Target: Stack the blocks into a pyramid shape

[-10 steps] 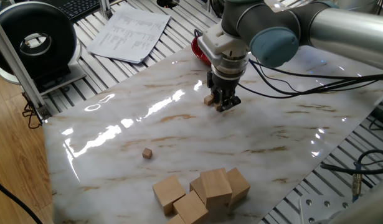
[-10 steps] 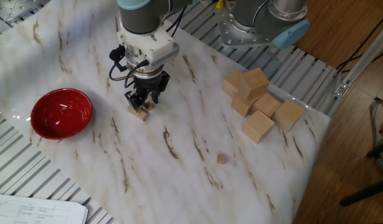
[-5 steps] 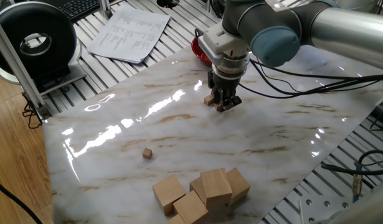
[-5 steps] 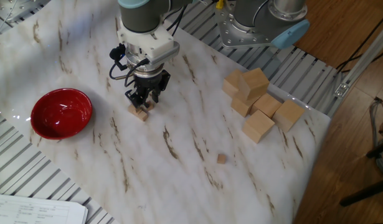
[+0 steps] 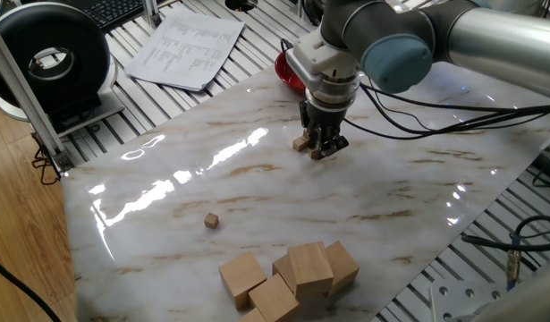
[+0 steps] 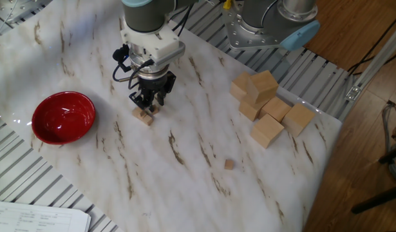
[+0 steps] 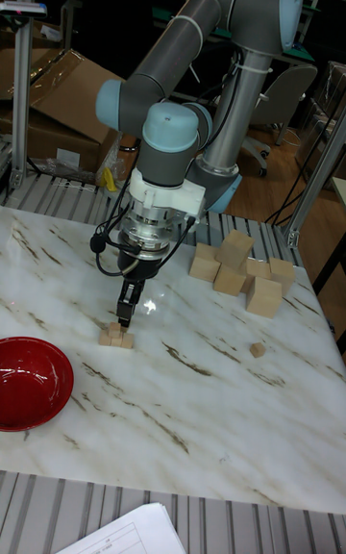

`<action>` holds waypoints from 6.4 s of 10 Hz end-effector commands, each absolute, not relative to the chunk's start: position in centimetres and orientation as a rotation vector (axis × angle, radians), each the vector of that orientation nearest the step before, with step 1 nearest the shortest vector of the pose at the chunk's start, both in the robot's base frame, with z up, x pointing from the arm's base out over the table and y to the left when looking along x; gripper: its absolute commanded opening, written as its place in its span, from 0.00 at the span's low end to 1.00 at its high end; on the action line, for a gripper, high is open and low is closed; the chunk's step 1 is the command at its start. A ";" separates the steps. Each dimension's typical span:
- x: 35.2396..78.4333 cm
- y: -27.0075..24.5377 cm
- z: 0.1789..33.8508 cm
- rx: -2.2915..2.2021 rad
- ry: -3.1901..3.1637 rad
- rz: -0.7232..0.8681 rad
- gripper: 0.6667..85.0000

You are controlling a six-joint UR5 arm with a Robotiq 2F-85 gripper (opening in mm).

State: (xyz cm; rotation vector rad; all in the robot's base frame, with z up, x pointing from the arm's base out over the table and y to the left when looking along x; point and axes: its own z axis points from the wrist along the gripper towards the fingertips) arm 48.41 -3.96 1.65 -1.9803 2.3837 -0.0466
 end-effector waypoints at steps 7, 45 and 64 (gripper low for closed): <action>49.1 -3.9 1.9 -1.967 2.371 -0.044 0.43; 49.9 -4.1 2.0 -1.926 2.381 -0.050 0.28; 49.1 -4.4 2.2 -1.949 2.351 -0.009 0.40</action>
